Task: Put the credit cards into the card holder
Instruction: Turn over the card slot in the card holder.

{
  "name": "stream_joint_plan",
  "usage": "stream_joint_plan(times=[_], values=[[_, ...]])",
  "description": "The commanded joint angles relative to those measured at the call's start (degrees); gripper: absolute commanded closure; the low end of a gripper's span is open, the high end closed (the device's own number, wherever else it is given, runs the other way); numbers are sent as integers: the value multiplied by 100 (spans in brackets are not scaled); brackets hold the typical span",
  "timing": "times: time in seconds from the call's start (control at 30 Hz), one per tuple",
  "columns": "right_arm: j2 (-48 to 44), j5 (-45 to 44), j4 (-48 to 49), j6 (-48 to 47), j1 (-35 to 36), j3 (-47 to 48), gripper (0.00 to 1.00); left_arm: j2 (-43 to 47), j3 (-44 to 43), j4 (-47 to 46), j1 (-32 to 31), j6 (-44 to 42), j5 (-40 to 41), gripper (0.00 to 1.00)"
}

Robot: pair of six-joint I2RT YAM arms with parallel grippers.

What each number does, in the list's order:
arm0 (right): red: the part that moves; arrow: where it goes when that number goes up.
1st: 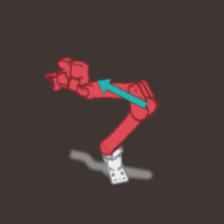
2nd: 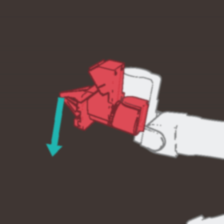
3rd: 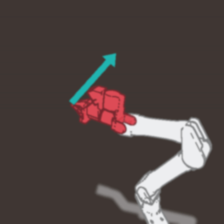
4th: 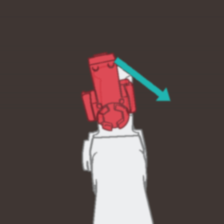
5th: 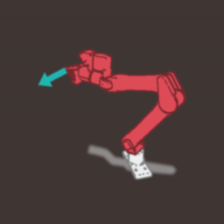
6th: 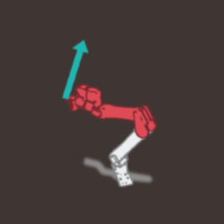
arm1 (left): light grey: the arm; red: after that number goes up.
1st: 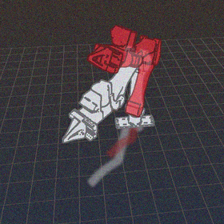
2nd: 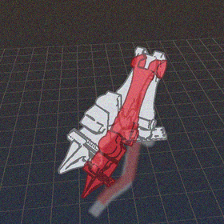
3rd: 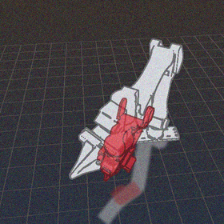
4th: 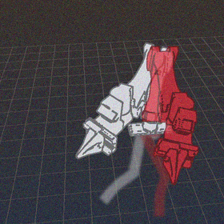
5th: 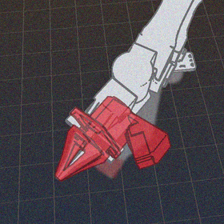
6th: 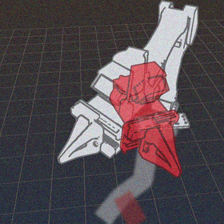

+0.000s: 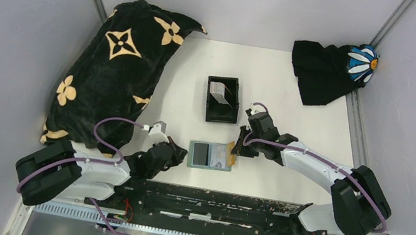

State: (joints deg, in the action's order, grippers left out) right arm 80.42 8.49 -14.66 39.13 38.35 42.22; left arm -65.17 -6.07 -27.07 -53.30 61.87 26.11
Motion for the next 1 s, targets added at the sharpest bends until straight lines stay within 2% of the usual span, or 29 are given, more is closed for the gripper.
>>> stream_joint_plan(times=[0.0, 0.53, 0.97], values=[[0, -19, 189, 45, -10, 184, 99, -70, -88, -100, -68, -36, 245, 97], [-84, 218, 548, 350, -158, -65, 99, -258, -83, -123, -254, 110, 341, 97], [-285, -47, 334, 217, -187, -129, 99, -408, -132, -141, -331, 162, 411, 97]])
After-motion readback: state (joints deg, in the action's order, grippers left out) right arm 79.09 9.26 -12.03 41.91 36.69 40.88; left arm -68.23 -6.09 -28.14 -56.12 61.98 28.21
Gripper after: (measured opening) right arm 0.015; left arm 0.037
